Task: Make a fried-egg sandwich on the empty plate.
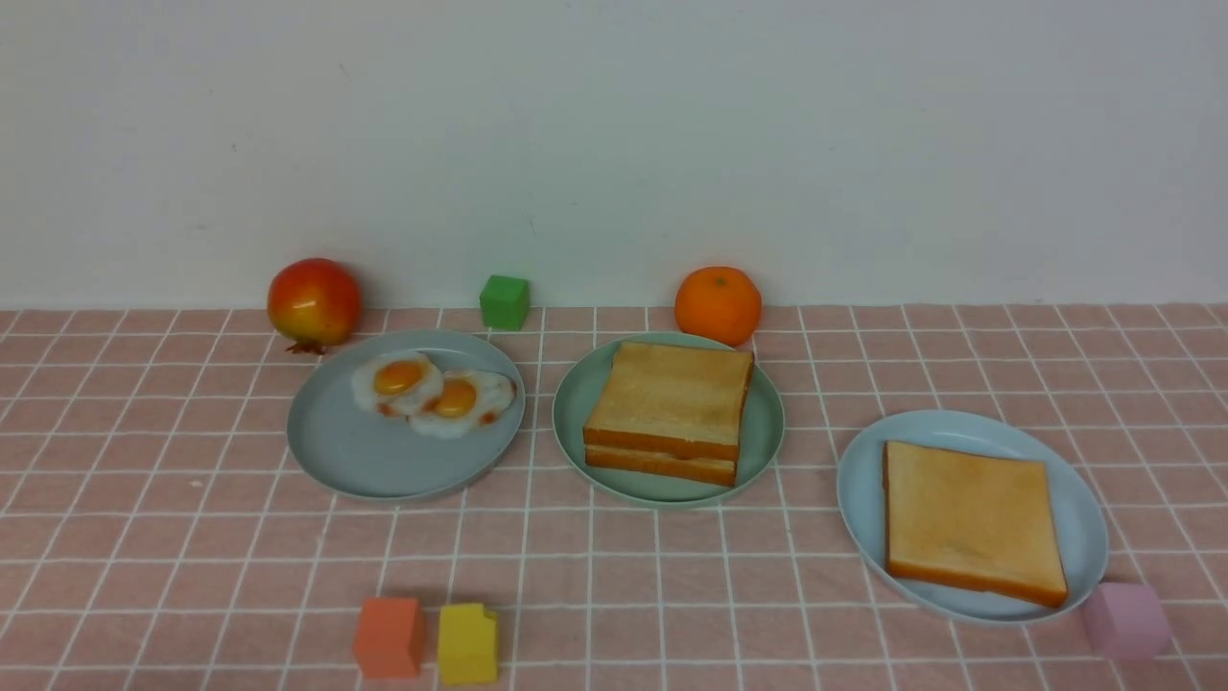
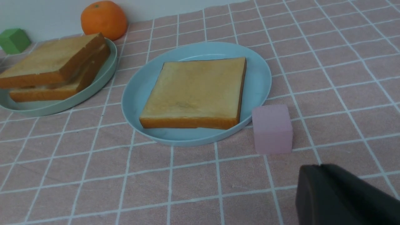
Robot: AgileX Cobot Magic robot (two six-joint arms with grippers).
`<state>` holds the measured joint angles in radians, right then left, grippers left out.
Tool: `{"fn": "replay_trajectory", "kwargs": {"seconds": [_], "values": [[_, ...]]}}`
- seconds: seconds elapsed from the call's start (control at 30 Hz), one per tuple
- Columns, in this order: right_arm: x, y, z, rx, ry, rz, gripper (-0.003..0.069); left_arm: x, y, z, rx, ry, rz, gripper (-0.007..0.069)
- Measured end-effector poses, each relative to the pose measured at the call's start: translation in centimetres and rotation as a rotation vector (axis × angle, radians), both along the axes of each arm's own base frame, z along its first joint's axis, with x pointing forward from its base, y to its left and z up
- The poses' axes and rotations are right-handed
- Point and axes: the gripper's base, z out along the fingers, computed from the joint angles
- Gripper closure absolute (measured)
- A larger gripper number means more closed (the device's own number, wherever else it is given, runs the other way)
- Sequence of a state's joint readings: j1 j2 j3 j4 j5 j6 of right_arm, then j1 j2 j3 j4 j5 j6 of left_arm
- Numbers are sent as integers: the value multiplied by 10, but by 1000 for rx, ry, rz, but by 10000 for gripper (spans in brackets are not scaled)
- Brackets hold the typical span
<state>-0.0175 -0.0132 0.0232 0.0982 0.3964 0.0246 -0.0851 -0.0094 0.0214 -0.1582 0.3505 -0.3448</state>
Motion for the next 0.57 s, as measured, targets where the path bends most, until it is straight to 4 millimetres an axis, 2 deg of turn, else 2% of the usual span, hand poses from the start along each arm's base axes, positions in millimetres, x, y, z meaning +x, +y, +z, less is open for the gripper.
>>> {"fn": "replay_trajectory", "kwargs": {"seconds": [0.57], "values": [[0, 0, 0, 0, 0, 0, 584, 0, 0, 0, 0, 0, 0, 612]]}}
